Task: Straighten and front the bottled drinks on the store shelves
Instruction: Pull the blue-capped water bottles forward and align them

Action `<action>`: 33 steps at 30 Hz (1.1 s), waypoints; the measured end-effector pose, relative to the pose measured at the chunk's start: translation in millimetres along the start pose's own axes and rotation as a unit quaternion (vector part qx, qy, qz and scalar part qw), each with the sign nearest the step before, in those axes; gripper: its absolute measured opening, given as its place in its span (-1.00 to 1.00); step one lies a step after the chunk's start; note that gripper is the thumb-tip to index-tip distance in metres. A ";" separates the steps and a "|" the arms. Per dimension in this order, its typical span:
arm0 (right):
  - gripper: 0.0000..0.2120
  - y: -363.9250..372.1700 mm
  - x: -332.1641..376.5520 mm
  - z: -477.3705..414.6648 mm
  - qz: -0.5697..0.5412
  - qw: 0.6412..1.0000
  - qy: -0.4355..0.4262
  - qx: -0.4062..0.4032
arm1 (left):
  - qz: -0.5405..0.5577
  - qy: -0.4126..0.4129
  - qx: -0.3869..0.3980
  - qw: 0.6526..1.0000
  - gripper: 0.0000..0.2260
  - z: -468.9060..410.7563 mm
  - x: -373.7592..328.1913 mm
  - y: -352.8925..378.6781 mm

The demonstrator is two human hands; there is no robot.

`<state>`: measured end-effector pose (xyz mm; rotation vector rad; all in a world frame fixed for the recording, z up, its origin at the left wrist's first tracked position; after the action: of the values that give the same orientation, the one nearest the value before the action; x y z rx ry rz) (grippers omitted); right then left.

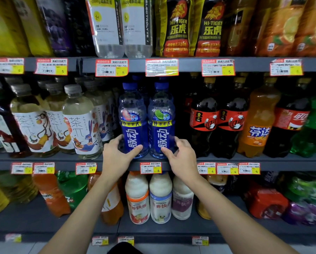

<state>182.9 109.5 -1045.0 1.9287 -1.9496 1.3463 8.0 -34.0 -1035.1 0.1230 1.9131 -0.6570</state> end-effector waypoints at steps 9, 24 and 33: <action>-0.30 -4.0 1.9 1.3 0.070 0.996 -0.016 0.055 | -0.093 0.057 0.030 0.994 -0.19 -4.0 9.8 -8.1; -0.26 -6.9 5.0 -0.9 0.127 0.988 0.001 0.087 | -0.162 0.100 0.028 0.981 -0.08 -14.9 13.1 -8.9; -0.14 -10.4 -1.3 -7.4 0.105 0.986 0.027 0.130 | -0.190 0.126 0.008 0.974 -0.05 -18.1 8.9 -10.9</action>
<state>188.3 117.0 -1036.0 1.8034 -2.0909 1.7683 -14.8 -36.0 -1033.5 -0.1618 2.2003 -0.9490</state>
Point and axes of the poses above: each hand's wrist, its own z-axis away from the middle knuckle, its own y-axis out of the palm, x = y × z, the point moved 2 cm from there along -z, towards the middle knuckle, and after that the axes turned 9 degrees about -y, right-handed, at the moved point
